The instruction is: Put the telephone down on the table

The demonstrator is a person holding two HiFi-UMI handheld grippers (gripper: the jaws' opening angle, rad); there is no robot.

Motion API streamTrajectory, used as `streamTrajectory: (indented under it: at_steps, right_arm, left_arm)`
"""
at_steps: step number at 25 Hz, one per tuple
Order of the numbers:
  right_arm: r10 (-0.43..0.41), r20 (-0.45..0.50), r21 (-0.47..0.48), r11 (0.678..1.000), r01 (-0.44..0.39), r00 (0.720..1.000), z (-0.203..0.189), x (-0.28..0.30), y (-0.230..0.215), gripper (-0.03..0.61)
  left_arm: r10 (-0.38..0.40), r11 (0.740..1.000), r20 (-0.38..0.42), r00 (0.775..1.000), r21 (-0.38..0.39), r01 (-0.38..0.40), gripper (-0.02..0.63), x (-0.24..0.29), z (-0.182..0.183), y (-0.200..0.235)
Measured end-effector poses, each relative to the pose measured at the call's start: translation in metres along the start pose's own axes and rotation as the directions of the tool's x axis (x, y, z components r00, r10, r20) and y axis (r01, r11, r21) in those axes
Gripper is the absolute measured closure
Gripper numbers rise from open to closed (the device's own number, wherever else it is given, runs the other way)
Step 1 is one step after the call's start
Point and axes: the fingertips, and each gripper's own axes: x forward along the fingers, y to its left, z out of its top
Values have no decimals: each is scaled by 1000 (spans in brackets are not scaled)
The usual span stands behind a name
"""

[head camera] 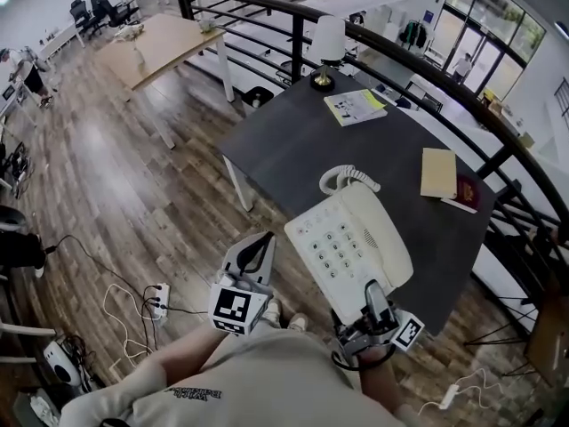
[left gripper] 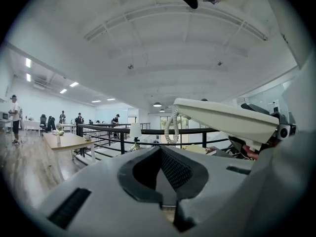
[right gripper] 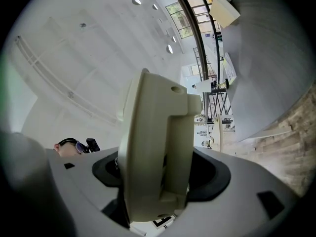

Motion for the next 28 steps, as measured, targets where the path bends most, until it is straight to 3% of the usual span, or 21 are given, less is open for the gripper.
streamTrajectory:
  at_steps: [22,25,28]
  right_arm:
    - [37,-115,78,997,-28,993,27,8,-16,253]
    - [46,-128,74,997,-37,991,31,17,-24,253]
    - [54,-139,73,996,-45,989,34,35,-37,253]
  left_arm:
    - [96,995,4,995,13,-96,609,12,-8,-18]
    - [94,995,40,995,15,-95,609,14,-6,-12]
    - [164,986,97,982,12,-166,609,22,-1,13]
